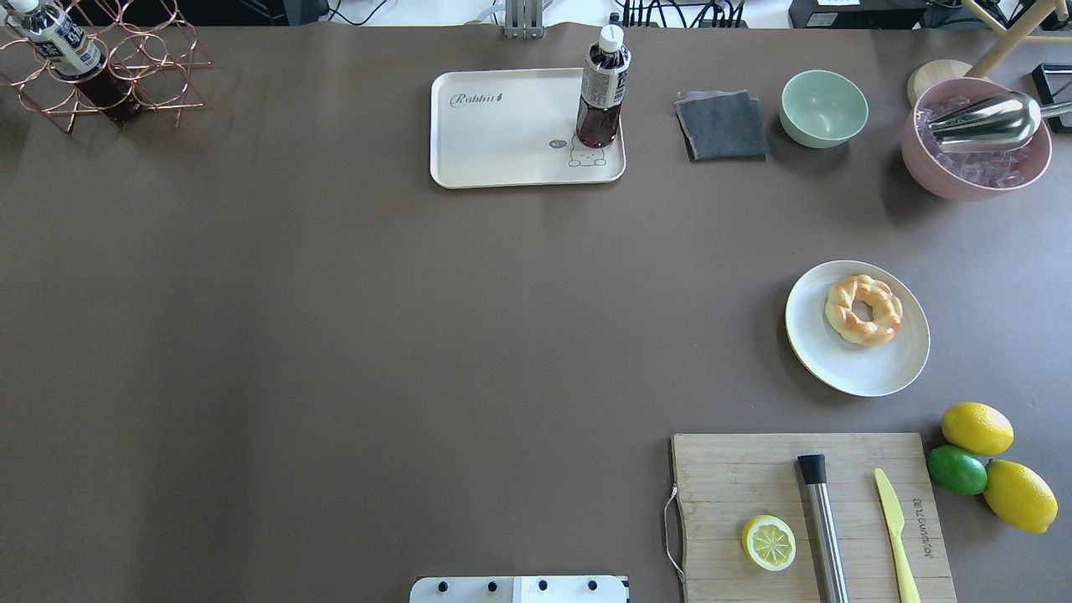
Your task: Place donut on tray
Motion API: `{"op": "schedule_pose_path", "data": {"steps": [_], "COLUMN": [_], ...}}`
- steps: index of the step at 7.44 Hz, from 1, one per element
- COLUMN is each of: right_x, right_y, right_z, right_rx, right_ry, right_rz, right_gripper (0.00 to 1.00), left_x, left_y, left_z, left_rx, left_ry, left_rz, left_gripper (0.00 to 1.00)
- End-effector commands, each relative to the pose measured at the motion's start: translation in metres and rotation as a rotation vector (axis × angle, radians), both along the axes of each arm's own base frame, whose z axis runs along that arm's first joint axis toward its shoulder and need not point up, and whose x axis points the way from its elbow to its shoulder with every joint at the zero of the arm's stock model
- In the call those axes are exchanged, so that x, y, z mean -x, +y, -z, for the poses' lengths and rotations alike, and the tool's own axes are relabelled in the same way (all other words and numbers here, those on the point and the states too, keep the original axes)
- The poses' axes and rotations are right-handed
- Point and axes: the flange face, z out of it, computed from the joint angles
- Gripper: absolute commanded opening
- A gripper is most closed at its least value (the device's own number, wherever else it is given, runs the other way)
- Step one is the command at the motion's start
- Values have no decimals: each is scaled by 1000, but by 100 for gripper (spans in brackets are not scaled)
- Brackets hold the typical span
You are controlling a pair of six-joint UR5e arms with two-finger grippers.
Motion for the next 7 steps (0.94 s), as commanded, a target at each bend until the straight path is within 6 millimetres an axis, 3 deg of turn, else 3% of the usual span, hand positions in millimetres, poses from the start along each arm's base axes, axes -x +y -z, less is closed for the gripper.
{"op": "schedule_pose_path", "data": {"steps": [1, 4, 7], "right_x": [25, 85, 162], "right_y": [9, 18, 29], "right_z": [-5, 2, 4], "right_rx": [-47, 74, 126], "right_ry": [-17, -60, -96], "right_rz": [32, 34, -22], "right_gripper": [100, 100, 94], "left_x": [-2, -5, -6], "left_y": [-2, -4, -6], "left_z": [1, 1, -1], "left_rx": [1, 1, 13], "left_ry": [-2, 0, -1], "left_rz": [-5, -16, -14], "left_gripper": [98, 98, 97]}}
